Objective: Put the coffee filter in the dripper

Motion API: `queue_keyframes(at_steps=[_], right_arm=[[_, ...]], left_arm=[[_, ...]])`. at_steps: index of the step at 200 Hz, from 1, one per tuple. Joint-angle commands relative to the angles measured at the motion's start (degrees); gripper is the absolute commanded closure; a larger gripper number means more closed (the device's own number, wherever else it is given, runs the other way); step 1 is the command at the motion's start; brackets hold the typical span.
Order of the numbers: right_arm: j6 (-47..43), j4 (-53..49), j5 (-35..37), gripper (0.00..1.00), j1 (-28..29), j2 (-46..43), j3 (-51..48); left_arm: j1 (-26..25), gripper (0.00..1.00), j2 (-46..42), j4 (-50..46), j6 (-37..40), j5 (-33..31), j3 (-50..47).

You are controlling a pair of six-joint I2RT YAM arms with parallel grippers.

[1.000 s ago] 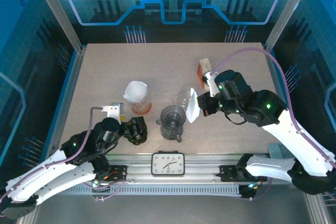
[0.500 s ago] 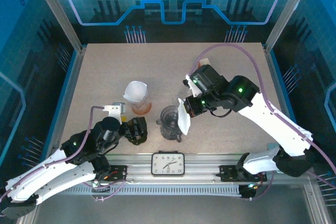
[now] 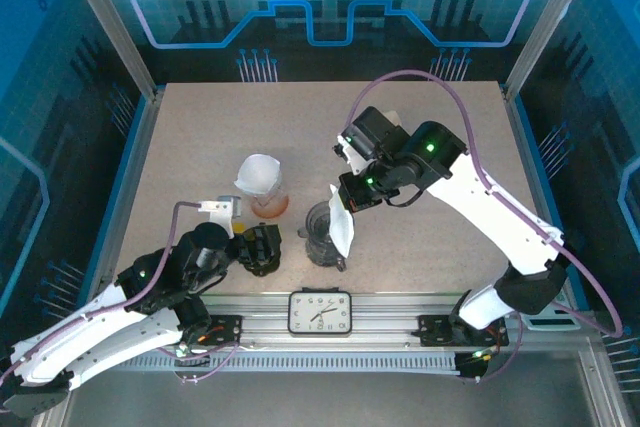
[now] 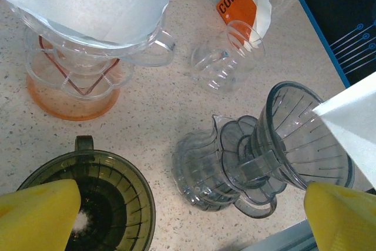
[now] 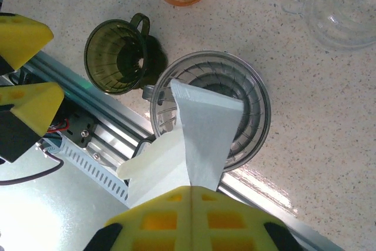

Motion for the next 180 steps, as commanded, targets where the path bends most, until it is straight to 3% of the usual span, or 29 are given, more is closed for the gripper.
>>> queue_keyframes(at_steps=[1, 73, 138, 180], right_arm=[[0.56, -4.53, -1.40, 1.00, -0.63, 2.63, 1.56], [1.23, -2.48, 0.43, 1.00, -1.52, 7.29, 0.45], [0.48, -0.54, 1.90, 1.00, -1.57, 9.13, -1.40], [-0.44, 0.47, 3.18, 1.00, -1.54, 9.26, -2.59]], left_arm=[[-0.11, 0.01, 0.12, 1.82, 1.32, 1.18, 0.38], [-0.11, 0.01, 1.52, 5.59, 2.40, 5.50, 0.70], [-0.11, 0.01, 6.47, 14.64, 4.74, 16.68, 0.73], [-0.02, 0.01, 9.86, 18.13, 4.77, 19.77, 1.08]])
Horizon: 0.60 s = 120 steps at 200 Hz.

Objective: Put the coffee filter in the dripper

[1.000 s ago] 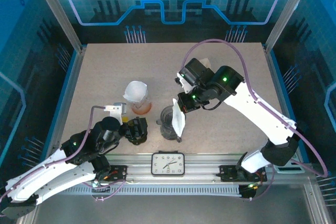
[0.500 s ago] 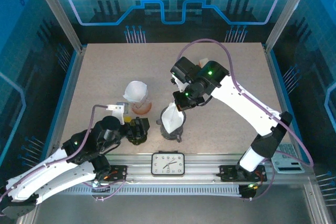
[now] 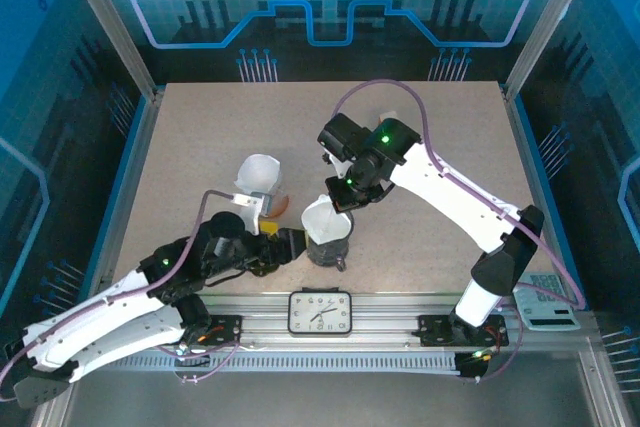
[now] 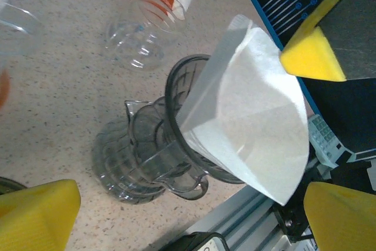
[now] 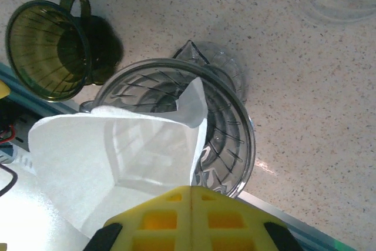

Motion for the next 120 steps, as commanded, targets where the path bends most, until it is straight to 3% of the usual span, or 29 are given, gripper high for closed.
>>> queue_keyframes(at_steps=[1, 17, 40, 90, 120], right_arm=[[-0.81, 0.56, 1.36, 1.00, -0.50, 0.41, -0.38], [-1.07, 1.06, 2.04, 1.00, -0.40, 0.20, -0.62], [-1.33, 1.68, 2.27, 0.99, -0.25, 0.21, -1.38], [-1.78, 2.49, 2.89, 0.98, -0.20, 0.13, -2.16], [-1.78, 3.01, 3.06, 0.92, -0.16, -0.52, -2.52]], left_arm=[[-0.02, 0.01, 0.90, 4.71, 1.72, 4.32, 1.13], [-0.02, 0.01, 2.75, 4.25, 1.65, 4.53, 1.75], [0.56, 0.11, 4.82, 3.16, 1.04, 3.58, 2.05], [4.17, 0.17, 7.53, 4.04, -0.58, 6.27, 1.71], [4.89, 0.20, 8.71, 3.68, -0.92, 6.93, 1.65]])
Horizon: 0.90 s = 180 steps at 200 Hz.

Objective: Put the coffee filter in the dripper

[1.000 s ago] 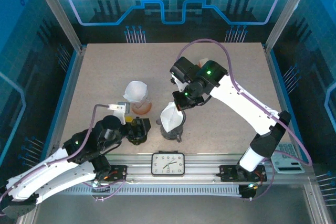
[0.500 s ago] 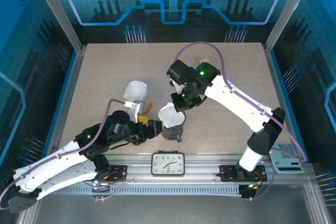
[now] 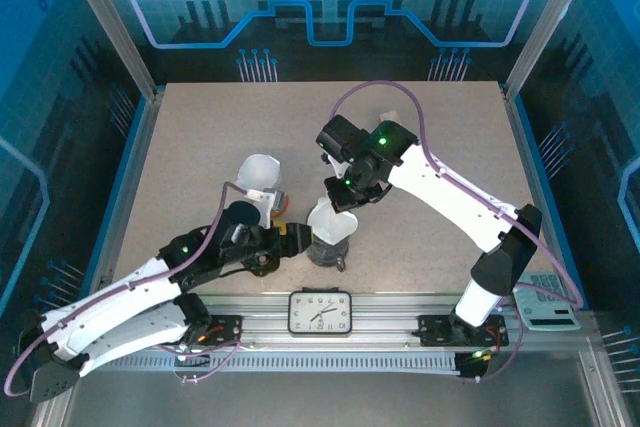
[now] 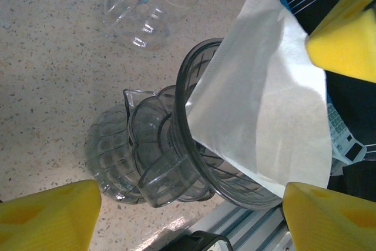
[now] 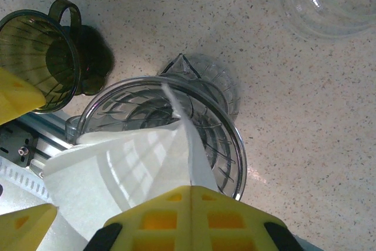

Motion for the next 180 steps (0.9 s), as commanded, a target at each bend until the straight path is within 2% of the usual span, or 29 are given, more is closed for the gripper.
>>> queue_keyframes(at_steps=[1, 40, 63, 80, 112, 130, 160, 180], right_arm=[[-0.69, 0.51, 1.03, 0.91, -0.16, -0.59, -0.98], [-0.80, 3.40, 2.20, 0.72, -0.11, -4.32, -3.33], [-0.69, 8.40, 4.11, 0.58, 0.16, -9.85, -7.52], [-0.96, 13.12, 5.12, 0.53, 0.45, -14.31, -11.96], [-0.35, 20.90, 13.07, 0.53, 3.57, -21.88, -22.24], [0.88, 24.00, 13.89, 0.53, 3.87, -24.31, -27.09], [0.13, 27.82, 14.55, 0.52, 5.62, -25.46, -30.48], [0.08, 27.15, 17.62, 0.52, 6.83, -24.98, -30.69]], left_arm=[[0.76, 0.20, 0.66, 0.77, -0.46, 2.08, 1.59], [1.47, 0.21, 1.17, 0.68, -0.93, 2.72, 1.24], [1.58, 0.21, 1.02, 0.84, -1.13, 2.88, 0.88], [1.63, 0.21, 1.00, 1.23, -1.35, 3.02, 0.65], [1.76, 0.20, 1.01, 1.63, -1.81, 3.17, 0.33], [1.80, 0.20, 1.18, 1.57, -1.80, 3.27, 0.38], [1.91, 0.20, 1.25, 0.98, -1.85, 2.77, 0.42], [2.00, 0.20, 1.27, 0.41, -1.97, 1.77, 0.34]])
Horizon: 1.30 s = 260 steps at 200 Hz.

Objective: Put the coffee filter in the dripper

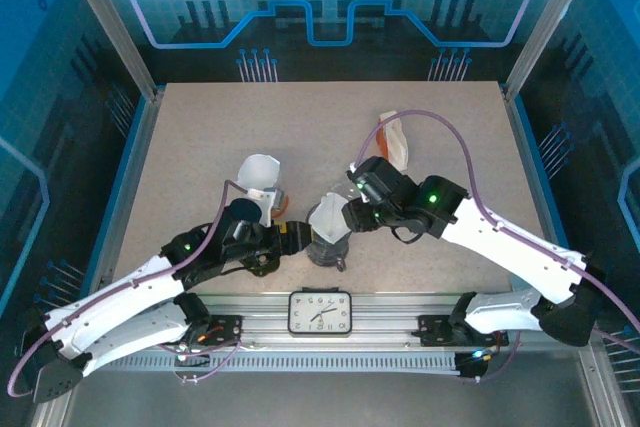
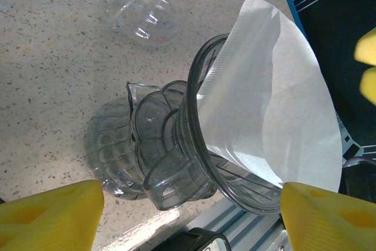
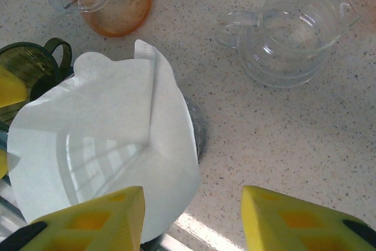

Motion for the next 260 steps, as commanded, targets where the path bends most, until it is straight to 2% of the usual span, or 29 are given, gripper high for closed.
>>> queue_keyframes(at_steps=[1, 46, 93, 142, 206, 260], right_arm=[[0.29, 3.35, 4.48, 0.52, 1.92, -0.27, -0.37], [1.21, 3.28, 6.06, 0.53, 2.12, 0.33, -2.14], [1.05, 4.85, 5.74, 0.66, 2.12, 0.89, -3.74], [0.87, 5.38, 5.25, 0.73, 2.38, 1.63, -4.31], [0.79, 5.38, 5.64, 0.74, 2.73, 1.78, -4.57], [0.83, 5.56, 5.82, 0.74, 2.90, 1.71, -4.79]], left_arm=[[0.47, 0.21, 0.09, 0.34, -0.50, -0.28, 0.31], [1.13, 0.22, 0.56, 0.22, -0.99, -0.41, -0.41], [1.74, 0.22, 0.98, 0.24, -1.30, -0.28, -0.76], [2.83, 0.22, 0.98, 0.97, -1.82, 0.86, -1.71], [5.04, 0.13, -2.68, -0.14, 0.86, 3.25, 2.17], [5.12, 0.11, 4.86, 1.78, 3.27, 7.52, 4.93]])
